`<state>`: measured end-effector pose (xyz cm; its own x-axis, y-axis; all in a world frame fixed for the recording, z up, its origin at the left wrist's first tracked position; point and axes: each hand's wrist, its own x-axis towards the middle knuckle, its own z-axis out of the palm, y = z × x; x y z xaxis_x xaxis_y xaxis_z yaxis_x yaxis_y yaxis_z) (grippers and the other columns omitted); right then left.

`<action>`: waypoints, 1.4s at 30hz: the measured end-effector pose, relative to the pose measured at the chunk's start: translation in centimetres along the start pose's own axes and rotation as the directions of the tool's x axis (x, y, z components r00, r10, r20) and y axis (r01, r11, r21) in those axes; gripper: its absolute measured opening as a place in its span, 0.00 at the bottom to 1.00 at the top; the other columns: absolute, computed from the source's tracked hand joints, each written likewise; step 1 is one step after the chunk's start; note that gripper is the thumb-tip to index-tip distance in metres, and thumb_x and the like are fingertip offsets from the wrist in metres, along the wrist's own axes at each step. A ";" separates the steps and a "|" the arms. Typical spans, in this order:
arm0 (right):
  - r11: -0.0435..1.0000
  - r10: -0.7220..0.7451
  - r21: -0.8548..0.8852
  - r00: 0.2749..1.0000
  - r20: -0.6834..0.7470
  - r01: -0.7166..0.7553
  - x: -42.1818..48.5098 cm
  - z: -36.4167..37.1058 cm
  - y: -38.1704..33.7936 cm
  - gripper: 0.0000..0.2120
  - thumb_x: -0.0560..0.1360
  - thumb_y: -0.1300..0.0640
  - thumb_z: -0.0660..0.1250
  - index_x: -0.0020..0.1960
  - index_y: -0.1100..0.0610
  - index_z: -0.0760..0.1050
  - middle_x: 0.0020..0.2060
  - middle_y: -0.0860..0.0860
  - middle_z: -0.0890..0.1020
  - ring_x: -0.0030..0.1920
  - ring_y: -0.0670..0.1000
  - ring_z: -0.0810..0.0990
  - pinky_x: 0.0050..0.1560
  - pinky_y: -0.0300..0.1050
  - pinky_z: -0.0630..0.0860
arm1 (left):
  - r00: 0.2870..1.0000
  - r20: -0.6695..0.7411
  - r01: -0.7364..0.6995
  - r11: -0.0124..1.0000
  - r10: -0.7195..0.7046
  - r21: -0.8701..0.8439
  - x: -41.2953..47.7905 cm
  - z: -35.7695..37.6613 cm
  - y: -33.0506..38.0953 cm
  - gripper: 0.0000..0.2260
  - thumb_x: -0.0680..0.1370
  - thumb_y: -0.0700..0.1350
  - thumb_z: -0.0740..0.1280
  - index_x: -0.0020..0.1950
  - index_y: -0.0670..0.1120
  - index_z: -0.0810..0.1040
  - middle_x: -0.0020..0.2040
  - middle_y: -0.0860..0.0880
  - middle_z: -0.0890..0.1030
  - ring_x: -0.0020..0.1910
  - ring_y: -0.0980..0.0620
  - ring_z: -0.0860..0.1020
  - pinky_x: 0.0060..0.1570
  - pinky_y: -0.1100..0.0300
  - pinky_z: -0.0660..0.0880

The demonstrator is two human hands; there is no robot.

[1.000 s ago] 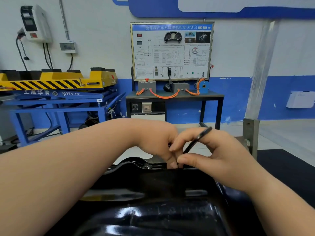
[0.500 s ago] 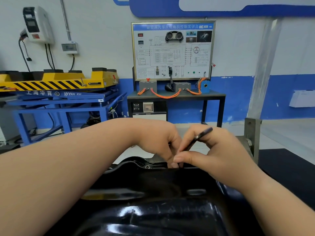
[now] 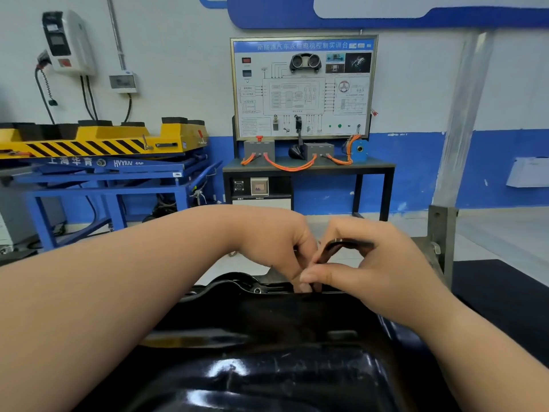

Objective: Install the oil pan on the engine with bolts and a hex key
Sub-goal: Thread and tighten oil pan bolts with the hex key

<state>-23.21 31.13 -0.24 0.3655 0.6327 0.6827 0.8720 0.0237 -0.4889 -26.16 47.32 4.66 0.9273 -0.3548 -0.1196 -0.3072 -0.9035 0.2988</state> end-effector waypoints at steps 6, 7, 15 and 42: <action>0.988 -0.011 0.154 0.991 0.135 -0.010 -0.4 -1.0 0.2 0.11 0.71 0.61 0.69 0.52 0.51 0.80 0.45 0.44 0.85 0.49 0.45 0.82 0.52 0.38 0.77 | 1.000 -0.010 0.024 0.998 -0.023 0.052 0.2 0.2 -0.3 0.15 0.71 0.46 0.74 0.27 0.58 0.74 0.21 0.62 0.72 0.25 0.64 0.70 0.28 0.75 0.64; 0.986 -0.014 0.168 0.989 0.150 -0.011 -0.6 -1.3 0.3 0.13 0.72 0.62 0.67 0.53 0.49 0.80 0.46 0.43 0.85 0.50 0.44 0.82 0.52 0.38 0.77 | 1.000 -0.007 0.019 0.999 -0.018 0.046 0.2 0.2 -0.3 0.15 0.71 0.46 0.74 0.27 0.58 0.73 0.22 0.63 0.73 0.26 0.65 0.71 0.30 0.75 0.64; 0.997 -0.035 0.064 0.999 0.016 0.034 -0.3 -0.5 0.1 0.05 0.66 0.60 0.76 0.38 0.60 0.81 0.35 0.49 0.84 0.38 0.45 0.82 0.42 0.38 0.77 | 1.000 0.011 0.001 1.000 -0.001 0.019 0.2 0.1 -0.3 0.15 0.71 0.44 0.73 0.30 0.60 0.74 0.23 0.64 0.74 0.26 0.66 0.71 0.30 0.77 0.64; 0.995 -0.024 0.100 0.998 0.057 0.019 -0.4 -0.6 0.2 0.03 0.67 0.62 0.75 0.40 0.61 0.83 0.36 0.48 0.85 0.38 0.45 0.83 0.41 0.34 0.77 | 0.999 0.054 0.007 1.000 -0.008 0.011 0.1 0.0 -0.4 0.13 0.72 0.44 0.72 0.32 0.59 0.76 0.24 0.62 0.74 0.26 0.64 0.71 0.31 0.74 0.65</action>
<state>-23.01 30.42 -0.29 0.3249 0.6751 0.6623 0.8419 0.1125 -0.5277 -25.96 47.65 4.49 0.9167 -0.3603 -0.1728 -0.3028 -0.9085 0.2880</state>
